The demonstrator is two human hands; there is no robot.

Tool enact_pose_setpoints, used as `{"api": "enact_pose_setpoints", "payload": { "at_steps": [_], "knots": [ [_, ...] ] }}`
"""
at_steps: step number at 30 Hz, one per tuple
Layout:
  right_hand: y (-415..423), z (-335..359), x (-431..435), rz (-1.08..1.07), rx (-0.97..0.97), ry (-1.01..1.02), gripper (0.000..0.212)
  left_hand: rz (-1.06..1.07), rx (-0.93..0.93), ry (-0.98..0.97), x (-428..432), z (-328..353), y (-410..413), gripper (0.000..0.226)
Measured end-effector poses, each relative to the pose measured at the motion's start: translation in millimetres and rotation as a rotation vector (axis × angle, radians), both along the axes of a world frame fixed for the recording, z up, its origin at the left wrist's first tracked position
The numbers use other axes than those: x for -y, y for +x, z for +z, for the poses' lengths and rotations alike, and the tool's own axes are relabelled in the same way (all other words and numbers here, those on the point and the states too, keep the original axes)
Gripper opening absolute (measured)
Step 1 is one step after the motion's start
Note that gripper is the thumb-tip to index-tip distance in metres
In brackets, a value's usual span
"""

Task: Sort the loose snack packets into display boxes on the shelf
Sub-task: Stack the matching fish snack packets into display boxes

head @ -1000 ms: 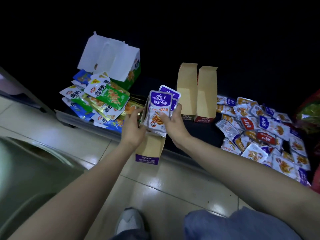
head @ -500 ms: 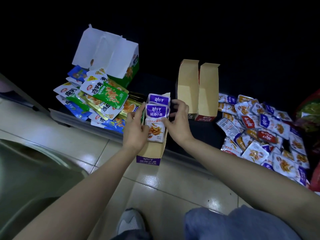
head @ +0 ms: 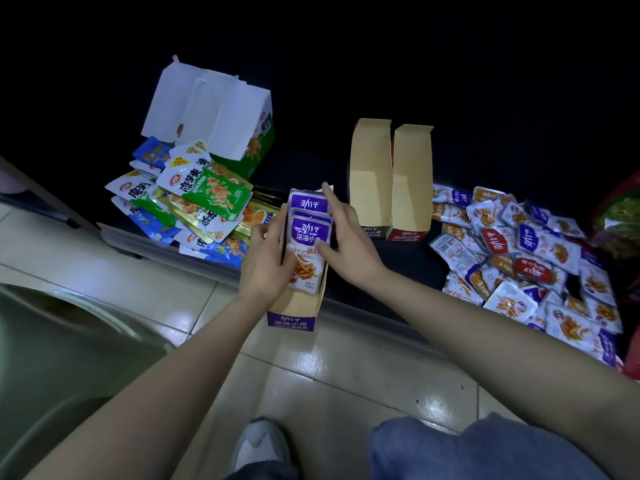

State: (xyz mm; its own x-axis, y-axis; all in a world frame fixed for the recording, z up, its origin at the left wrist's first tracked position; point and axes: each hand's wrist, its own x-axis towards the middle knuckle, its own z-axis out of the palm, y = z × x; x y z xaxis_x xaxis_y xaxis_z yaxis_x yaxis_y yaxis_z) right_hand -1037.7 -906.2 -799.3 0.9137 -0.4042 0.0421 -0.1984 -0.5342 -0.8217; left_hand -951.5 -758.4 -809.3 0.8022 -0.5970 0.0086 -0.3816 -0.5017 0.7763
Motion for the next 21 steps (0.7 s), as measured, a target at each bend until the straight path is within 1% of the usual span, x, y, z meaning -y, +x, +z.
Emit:
{"api": "enact_pose_setpoints", "payload": {
  "at_steps": [3,6,10,12,13,15,17,19,21],
  "knots": [
    [4,4,9,0.016,-0.064,-0.071,0.081,0.008,-0.012,0.004,0,2,0,0.074],
    [6,2,11,0.043,-0.081,-0.107,0.082,0.002,0.011,0.004,1,3,-2,0.073],
    [2,3,13,0.065,-0.076,-0.067,0.084,0.017,0.023,0.047,0,8,-2,0.068],
    [-4,8,19,0.069,-0.048,-0.028,0.083,0.058,0.096,0.036,3,14,-3,0.061],
    [-8,12,23,0.065,-0.035,-0.014,0.081,0.071,0.181,0.021,7,19,-4,0.056],
    [-19,19,35,0.047,-0.015,-0.017,0.074,0.062,0.381,-0.039,20,32,-11,0.045],
    [-34,24,55,-0.008,0.023,-0.033,0.062,-0.004,0.497,-0.126,43,46,-22,0.038],
    [-55,23,82,-0.099,0.060,-0.048,0.044,-0.145,0.511,-0.201,72,55,-38,0.036],
    [-85,16,112,-0.195,0.020,-0.093,0.026,-0.326,0.449,-0.228,105,56,-60,0.032]
  ]
}}
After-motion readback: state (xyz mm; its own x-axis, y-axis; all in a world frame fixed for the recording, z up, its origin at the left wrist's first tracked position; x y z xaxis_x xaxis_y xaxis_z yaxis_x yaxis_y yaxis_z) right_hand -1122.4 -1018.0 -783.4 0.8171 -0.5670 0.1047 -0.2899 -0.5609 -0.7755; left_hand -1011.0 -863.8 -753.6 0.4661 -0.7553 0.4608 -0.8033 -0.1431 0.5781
